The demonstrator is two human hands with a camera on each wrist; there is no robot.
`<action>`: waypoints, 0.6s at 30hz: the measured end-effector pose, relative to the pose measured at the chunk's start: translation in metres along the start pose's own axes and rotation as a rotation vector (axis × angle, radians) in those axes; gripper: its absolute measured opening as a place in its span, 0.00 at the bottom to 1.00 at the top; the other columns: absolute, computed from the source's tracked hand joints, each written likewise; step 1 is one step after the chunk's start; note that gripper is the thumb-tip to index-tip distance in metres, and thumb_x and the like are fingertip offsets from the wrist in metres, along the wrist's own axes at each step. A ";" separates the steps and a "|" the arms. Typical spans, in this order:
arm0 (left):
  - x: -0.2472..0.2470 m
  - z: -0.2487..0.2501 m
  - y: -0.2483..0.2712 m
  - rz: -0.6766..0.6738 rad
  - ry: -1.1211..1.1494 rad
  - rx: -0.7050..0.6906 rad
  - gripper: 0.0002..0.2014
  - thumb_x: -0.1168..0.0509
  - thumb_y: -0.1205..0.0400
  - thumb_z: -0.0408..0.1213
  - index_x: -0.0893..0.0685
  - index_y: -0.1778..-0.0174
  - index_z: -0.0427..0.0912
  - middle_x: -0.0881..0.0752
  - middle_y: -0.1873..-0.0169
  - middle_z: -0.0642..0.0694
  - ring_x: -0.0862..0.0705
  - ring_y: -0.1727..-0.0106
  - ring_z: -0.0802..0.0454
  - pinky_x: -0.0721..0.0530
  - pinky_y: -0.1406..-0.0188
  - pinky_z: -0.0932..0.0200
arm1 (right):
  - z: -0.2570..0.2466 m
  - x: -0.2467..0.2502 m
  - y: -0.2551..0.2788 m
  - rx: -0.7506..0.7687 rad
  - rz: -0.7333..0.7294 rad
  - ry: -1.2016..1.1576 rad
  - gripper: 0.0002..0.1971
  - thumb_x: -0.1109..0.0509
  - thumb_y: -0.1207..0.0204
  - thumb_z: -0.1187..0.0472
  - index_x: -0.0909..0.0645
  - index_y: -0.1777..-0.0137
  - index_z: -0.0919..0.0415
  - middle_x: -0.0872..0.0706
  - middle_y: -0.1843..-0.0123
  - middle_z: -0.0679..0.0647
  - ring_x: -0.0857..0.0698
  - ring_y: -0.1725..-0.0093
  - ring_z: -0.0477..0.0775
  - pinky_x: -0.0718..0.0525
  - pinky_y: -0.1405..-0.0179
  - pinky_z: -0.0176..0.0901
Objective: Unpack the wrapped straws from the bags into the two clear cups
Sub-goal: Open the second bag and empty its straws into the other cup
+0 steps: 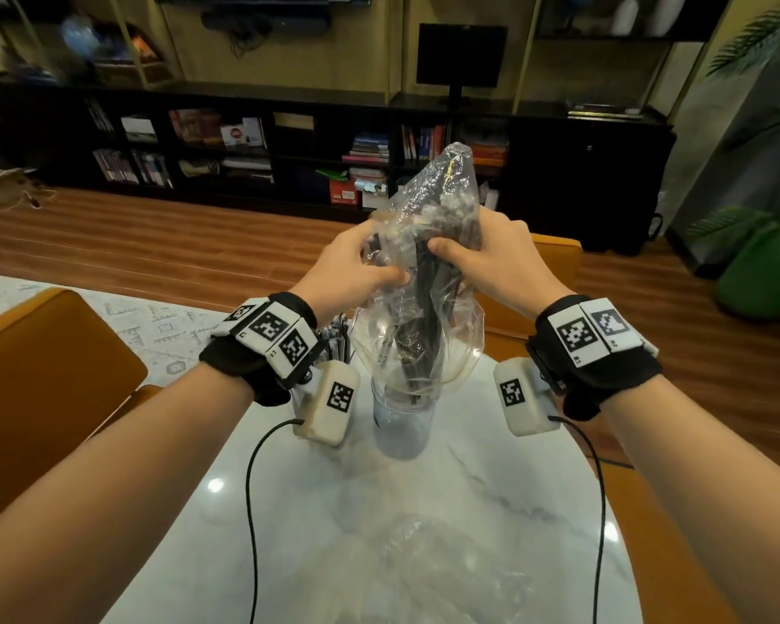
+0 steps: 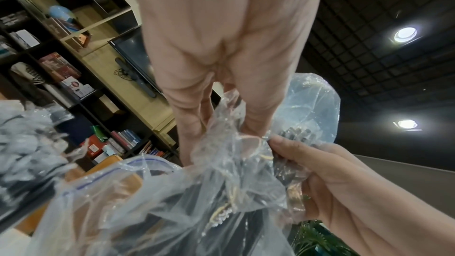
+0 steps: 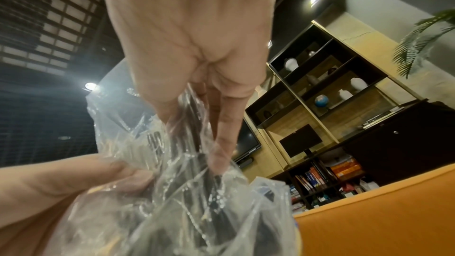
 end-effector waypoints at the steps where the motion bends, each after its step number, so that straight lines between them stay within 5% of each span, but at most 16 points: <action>1: -0.002 -0.005 0.000 -0.001 0.013 0.017 0.20 0.27 0.23 0.27 0.19 0.38 0.47 0.13 0.49 0.46 0.13 0.64 0.53 0.22 0.80 0.68 | 0.003 -0.004 0.001 -0.005 -0.008 -0.012 0.17 0.29 0.21 0.48 0.17 0.38 0.58 0.14 0.50 0.44 0.16 0.48 0.45 0.23 0.52 0.34; 3: -0.006 -0.014 0.002 0.001 0.057 0.042 0.21 0.27 0.23 0.27 0.20 0.36 0.48 0.12 0.48 0.43 0.11 0.60 0.49 0.18 0.77 0.64 | 0.008 -0.011 0.002 -0.017 -0.024 -0.054 0.16 0.29 0.21 0.49 0.17 0.39 0.56 0.12 0.48 0.45 0.14 0.46 0.46 0.19 0.50 0.35; 7: -0.008 -0.028 0.004 0.022 0.118 0.093 0.24 0.27 0.23 0.29 0.21 0.32 0.50 0.12 0.43 0.44 0.09 0.47 0.44 0.09 0.59 0.50 | 0.010 -0.016 0.004 -0.018 -0.038 -0.072 0.16 0.29 0.21 0.49 0.17 0.37 0.55 0.13 0.49 0.41 0.17 0.47 0.41 0.29 0.57 0.18; 9: -0.017 -0.035 0.005 -0.074 0.174 0.167 0.28 0.27 0.22 0.31 0.26 0.28 0.48 0.13 0.39 0.43 0.11 0.42 0.45 0.10 0.46 0.43 | 0.010 -0.016 0.004 -0.027 -0.036 -0.087 0.16 0.29 0.21 0.50 0.17 0.37 0.56 0.12 0.48 0.44 0.15 0.47 0.43 0.23 0.55 0.25; 12: -0.043 -0.040 0.015 -0.332 0.122 0.257 0.36 0.26 0.23 0.32 0.37 0.22 0.48 0.16 0.36 0.50 0.14 0.39 0.52 0.17 0.35 0.49 | 0.011 -0.020 0.003 -0.037 -0.032 -0.108 0.16 0.30 0.20 0.51 0.18 0.37 0.57 0.10 0.45 0.49 0.13 0.44 0.50 0.17 0.46 0.41; 16: -0.057 -0.050 0.017 -0.384 -0.124 0.218 0.56 0.19 0.29 0.38 0.53 0.15 0.53 0.26 0.31 0.57 0.24 0.30 0.52 0.19 0.44 0.57 | 0.011 -0.026 0.003 -0.043 -0.027 -0.123 0.15 0.30 0.20 0.51 0.18 0.38 0.58 0.10 0.44 0.51 0.13 0.42 0.53 0.16 0.43 0.46; 18: -0.055 -0.058 0.012 -0.303 -0.114 0.179 0.55 0.18 0.32 0.35 0.48 0.16 0.51 0.23 0.37 0.57 0.21 0.33 0.52 0.13 0.52 0.60 | 0.012 -0.031 0.004 -0.052 -0.036 -0.130 0.16 0.30 0.21 0.50 0.18 0.38 0.58 0.10 0.43 0.52 0.13 0.41 0.54 0.15 0.42 0.49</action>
Point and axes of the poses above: each hand's wrist, its own y-axis away from the middle knuckle, its own x-axis out of the back of the hand, z = x × y, the point moved 10 cm from there along -y, towards the middle knuckle
